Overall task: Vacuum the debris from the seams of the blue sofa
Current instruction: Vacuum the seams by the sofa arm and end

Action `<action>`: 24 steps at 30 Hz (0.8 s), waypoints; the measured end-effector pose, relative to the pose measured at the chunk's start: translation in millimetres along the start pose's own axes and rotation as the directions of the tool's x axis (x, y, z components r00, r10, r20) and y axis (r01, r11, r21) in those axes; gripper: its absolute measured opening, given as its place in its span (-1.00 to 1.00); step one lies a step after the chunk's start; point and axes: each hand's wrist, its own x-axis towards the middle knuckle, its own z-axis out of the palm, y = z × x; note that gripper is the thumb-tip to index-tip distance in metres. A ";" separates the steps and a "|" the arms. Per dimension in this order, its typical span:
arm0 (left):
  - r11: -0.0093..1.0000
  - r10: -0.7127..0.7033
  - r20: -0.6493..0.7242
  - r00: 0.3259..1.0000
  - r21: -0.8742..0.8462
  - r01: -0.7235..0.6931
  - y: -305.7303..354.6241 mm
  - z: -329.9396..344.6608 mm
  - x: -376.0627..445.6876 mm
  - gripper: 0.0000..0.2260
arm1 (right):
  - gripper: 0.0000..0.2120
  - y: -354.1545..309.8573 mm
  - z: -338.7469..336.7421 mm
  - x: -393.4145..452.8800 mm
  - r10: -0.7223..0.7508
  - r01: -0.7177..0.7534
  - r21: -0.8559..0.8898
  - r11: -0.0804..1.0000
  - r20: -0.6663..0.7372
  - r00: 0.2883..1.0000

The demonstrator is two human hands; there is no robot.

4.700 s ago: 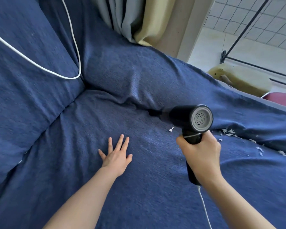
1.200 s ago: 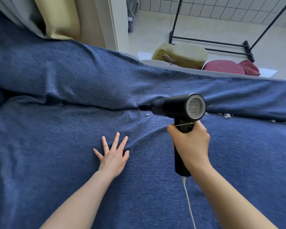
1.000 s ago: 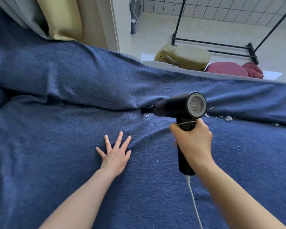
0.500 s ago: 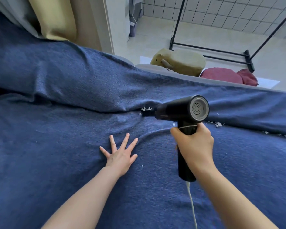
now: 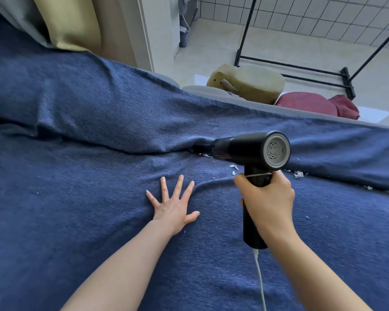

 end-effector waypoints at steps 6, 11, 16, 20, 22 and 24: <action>1.000 -0.009 0.019 1.000 0.004 0.009 9.0 -0.6 10.0 -0.21 | -0.76 1.8 -5.7 15.5 0.014 -0.014 -0.010 1.000 0.010 1.000; 0.999 -0.045 0.021 0.999 0.010 0.044 8.6 3.8 11.8 -0.19 | -0.83 12.4 -24.5 16.4 0.012 -0.012 -0.011 1.000 -0.030 0.999; 0.999 -0.045 0.044 0.998 0.001 0.045 8.1 0.1 10.4 -0.19 | -0.84 15.3 -29.4 14.1 0.019 -0.019 -0.012 1.000 -0.008 1.000; 0.999 -0.050 0.038 0.998 0.018 0.050 8.8 1.0 10.9 -0.19 | -0.84 16.5 -35.4 10.3 -0.012 0.013 -0.041 0.999 0.002 1.000; 0.998 -0.055 0.032 0.998 0.024 0.055 10.0 1.5 11.3 -0.19 | -0.84 22.1 -42.6 10.2 -0.007 0.006 -0.040 0.999 -0.025 1.000; 0.997 -0.066 0.018 0.998 0.039 0.066 10.6 2.2 10.2 -0.19 | -0.83 28.8 -49.4 12.3 0.006 -0.008 -0.033 0.999 -0.048 0.999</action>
